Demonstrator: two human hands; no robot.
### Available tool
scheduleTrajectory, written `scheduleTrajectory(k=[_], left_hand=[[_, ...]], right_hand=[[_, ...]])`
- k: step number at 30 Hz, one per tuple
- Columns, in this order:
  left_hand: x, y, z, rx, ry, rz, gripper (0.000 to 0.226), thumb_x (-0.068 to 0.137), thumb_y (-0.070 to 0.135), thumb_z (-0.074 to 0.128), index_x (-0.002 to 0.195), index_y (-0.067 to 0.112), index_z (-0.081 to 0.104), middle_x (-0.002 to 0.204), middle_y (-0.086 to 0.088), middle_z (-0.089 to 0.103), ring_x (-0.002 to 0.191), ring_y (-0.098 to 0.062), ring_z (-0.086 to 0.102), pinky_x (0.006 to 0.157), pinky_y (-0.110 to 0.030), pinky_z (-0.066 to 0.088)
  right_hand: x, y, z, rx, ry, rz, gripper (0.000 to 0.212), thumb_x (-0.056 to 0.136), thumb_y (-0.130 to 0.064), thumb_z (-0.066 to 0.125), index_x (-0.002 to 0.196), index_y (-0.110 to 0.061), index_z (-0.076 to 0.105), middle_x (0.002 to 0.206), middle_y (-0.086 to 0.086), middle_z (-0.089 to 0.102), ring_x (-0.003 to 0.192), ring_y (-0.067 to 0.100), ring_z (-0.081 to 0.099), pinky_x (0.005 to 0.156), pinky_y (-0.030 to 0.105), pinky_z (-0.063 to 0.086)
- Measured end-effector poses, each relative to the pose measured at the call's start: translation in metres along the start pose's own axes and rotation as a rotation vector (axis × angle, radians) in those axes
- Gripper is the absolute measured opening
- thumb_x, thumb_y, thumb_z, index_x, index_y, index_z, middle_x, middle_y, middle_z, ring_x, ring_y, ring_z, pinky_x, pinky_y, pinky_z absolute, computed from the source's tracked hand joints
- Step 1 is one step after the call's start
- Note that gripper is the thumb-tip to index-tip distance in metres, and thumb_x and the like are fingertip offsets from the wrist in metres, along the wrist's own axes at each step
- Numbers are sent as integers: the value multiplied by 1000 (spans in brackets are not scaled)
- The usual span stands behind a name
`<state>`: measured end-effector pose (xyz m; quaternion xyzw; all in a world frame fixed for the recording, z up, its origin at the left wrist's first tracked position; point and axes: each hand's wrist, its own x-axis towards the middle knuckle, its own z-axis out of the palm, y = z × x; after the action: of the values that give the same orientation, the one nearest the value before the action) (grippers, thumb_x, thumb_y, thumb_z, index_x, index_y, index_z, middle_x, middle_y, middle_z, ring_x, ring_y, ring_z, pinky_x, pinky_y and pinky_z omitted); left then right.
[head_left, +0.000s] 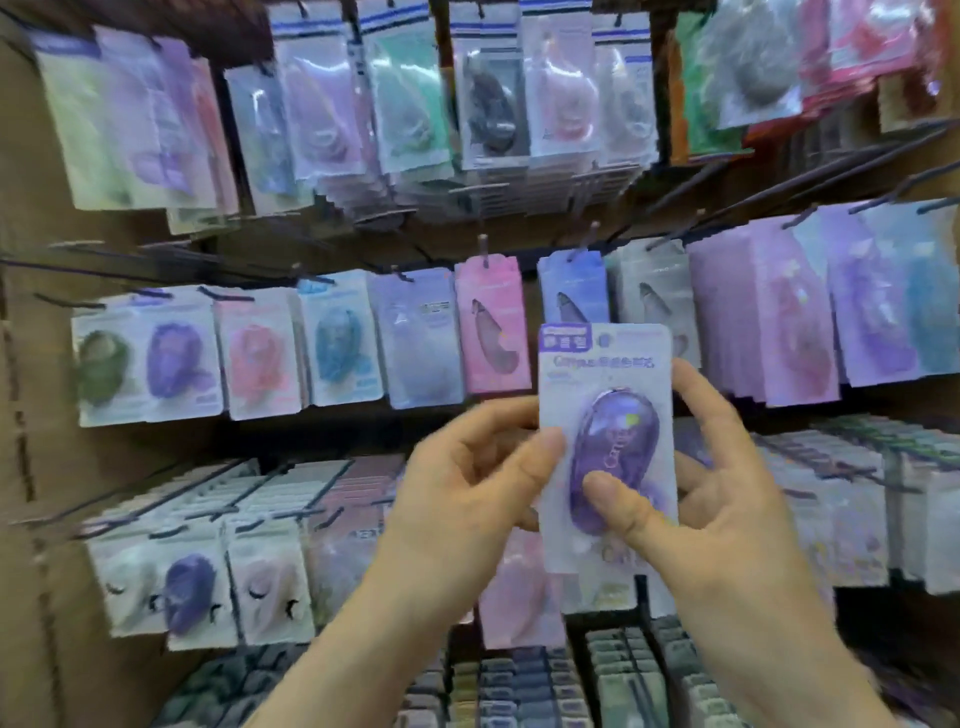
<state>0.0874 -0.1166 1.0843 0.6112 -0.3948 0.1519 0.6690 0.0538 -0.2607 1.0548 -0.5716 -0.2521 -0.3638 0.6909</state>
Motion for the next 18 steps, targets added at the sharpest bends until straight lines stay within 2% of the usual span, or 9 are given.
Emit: scheduleTrajectory(k=[3,5,8,11,13,16,18], left_hand=[[-26,-3,-38,136,-129,-9,35,75,22,73,109,28,68,97,6,75,82,-6,66,73,-21,53],[-35,-5,-61,196,-111,-24,42,75,21,78,113,32,64,92,7,74,75,-6,64,70,-24,54],[-41,-4,-92,141,-41,-75,45,77,12,80,111,36,64,86,-3,74,69,-11,66,66,-25,55],[-42,-1,-124,115,25,-30,52,71,19,80,110,47,62,85,-9,74,71,-19,69,68,-35,59],[-41,3,-146,109,79,0,57,72,23,81,116,49,58,86,-9,73,74,-23,71,70,-38,61],[-39,7,-177,89,157,-9,65,72,22,76,130,38,49,85,-8,73,78,-24,73,66,-31,59],[-39,7,-193,89,172,-19,66,74,20,73,131,39,46,83,-4,72,77,-24,73,66,-29,58]], right_hand=[[-10,11,40,22,89,31,69,71,-23,76,131,-44,50,110,5,74,98,26,72,81,44,59],[-15,17,63,16,90,72,61,76,-30,68,132,-47,49,110,1,74,99,25,72,87,50,55],[-17,20,96,24,56,127,52,82,-32,60,129,-50,50,103,-5,76,92,19,74,80,44,57],[-12,28,120,9,29,150,47,81,-30,58,125,-47,55,95,-5,76,88,15,74,68,31,59],[-8,35,132,-36,22,148,48,78,-33,60,124,-46,56,89,-4,74,88,14,73,72,32,57],[-3,44,151,-94,-49,138,55,69,-44,63,124,-49,57,90,-3,71,90,12,70,80,37,54],[5,48,167,-106,-100,144,58,68,-45,64,125,-51,55,93,-2,70,92,12,69,87,40,54]])
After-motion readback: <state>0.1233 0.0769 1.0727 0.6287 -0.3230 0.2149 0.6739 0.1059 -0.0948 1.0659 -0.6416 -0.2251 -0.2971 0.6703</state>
